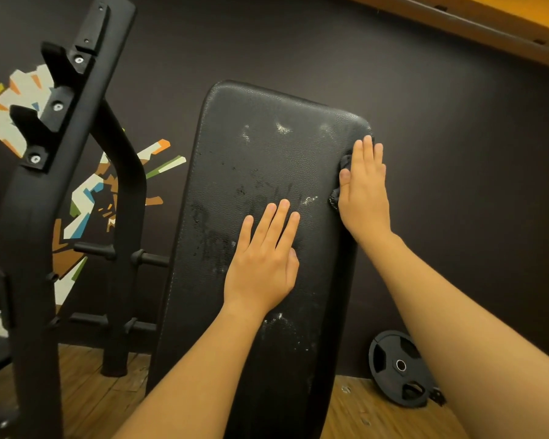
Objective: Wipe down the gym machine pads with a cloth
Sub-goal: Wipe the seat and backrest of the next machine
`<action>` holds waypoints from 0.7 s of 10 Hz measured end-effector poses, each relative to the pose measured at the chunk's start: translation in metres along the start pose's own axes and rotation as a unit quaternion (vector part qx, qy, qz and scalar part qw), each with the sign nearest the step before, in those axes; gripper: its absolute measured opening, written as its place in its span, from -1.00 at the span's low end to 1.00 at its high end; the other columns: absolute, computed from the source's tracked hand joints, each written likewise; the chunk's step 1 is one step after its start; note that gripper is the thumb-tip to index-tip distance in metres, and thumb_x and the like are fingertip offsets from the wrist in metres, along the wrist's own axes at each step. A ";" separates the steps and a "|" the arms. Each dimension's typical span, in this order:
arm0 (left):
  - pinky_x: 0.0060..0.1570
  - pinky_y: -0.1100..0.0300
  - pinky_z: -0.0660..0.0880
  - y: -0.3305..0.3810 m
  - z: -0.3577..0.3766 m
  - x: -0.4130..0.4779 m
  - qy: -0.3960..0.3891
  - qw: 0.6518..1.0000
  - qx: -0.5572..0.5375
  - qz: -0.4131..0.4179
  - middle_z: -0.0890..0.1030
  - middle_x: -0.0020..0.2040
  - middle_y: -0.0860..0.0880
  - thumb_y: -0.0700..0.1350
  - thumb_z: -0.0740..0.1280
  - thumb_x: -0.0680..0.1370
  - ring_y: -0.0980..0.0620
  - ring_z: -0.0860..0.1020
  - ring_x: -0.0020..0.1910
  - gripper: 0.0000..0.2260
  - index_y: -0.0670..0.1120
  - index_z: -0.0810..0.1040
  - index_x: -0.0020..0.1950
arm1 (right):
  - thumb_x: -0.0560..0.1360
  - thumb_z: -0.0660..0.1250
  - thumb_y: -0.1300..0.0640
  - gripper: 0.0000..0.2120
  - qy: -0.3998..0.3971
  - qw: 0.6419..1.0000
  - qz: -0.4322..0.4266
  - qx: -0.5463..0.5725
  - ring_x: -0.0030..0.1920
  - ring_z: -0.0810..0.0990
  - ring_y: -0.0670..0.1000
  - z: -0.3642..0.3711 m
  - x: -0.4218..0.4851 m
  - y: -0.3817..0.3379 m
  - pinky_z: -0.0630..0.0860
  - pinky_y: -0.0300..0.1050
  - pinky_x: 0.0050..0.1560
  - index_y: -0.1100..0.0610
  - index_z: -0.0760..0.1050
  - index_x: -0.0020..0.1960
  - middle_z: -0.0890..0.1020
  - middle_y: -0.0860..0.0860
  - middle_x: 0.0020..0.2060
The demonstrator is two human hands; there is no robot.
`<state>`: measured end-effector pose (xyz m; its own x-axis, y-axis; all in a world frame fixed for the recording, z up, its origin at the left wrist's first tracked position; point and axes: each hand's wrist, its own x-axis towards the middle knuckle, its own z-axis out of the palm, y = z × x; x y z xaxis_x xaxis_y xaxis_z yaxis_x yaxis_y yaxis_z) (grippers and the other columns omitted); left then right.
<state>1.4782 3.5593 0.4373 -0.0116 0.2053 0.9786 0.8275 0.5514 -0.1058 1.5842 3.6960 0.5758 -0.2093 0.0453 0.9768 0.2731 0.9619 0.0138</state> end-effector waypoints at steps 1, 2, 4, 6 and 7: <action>0.57 -0.18 0.09 -0.001 0.000 0.000 0.000 1.000 0.003 0.000 0.11 0.66 -0.11 -0.01 0.04 0.66 -0.10 0.07 0.64 -0.45 -0.09 0.15 0.65 | 0.75 -0.02 0.18 -0.48 0.009 1.000 0.007 0.000 0.65 -0.18 0.18 0.000 -0.006 -0.004 -0.16 0.06 0.61 0.25 -0.07 0.66 -0.05 0.14 0.66; 0.57 -0.19 0.11 0.000 -0.001 -0.001 0.002 1.000 -0.002 0.000 0.13 0.66 -0.11 -0.01 0.05 0.65 -0.10 0.08 0.64 -0.46 -0.09 0.18 0.65 | 0.75 -0.02 0.18 -0.46 -0.004 1.000 0.012 -0.011 0.65 -0.19 0.16 0.002 -0.025 -0.003 -0.16 0.04 0.61 0.24 -0.10 0.66 -0.07 0.13 0.66; 0.57 -0.18 0.11 0.001 -0.001 0.000 0.002 1.000 -0.002 -0.001 0.12 0.66 -0.11 -0.01 0.05 0.66 -0.09 0.08 0.64 -0.46 -0.09 0.17 0.65 | 0.75 -0.02 0.18 -0.47 -0.020 0.999 0.016 -0.020 0.65 -0.19 0.18 -0.005 -0.003 -0.001 -0.12 0.11 0.63 0.25 -0.10 0.66 -0.08 0.15 0.66; 0.57 -0.18 0.09 0.000 -0.001 0.000 -0.003 1.000 -0.005 -0.003 0.11 0.66 -0.10 -0.01 0.06 0.66 -0.09 0.07 0.64 -0.46 -0.08 0.16 0.65 | 0.75 -0.04 0.13 -0.46 -0.006 1.000 0.030 -0.003 0.65 -0.19 0.16 0.002 -0.037 -0.010 -0.17 0.05 0.62 0.25 -0.11 0.66 -0.06 0.15 0.66; 0.57 -0.18 0.10 0.001 0.000 0.000 0.004 1.000 -0.004 -0.004 0.12 0.66 -0.11 -0.01 0.07 0.66 -0.09 0.08 0.64 -0.46 -0.09 0.17 0.65 | 0.75 -0.03 0.14 -0.46 -0.031 0.999 0.017 -0.019 0.65 -0.20 0.15 0.004 -0.060 -0.009 -0.18 0.03 0.62 0.25 -0.12 0.66 -0.07 0.15 0.66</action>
<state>1.4789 3.5592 0.4369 -0.0145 0.1951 0.9807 0.8322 0.5460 -0.0963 1.5909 3.6858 0.5164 -0.2571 0.0966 0.9616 0.3161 0.9487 -0.0108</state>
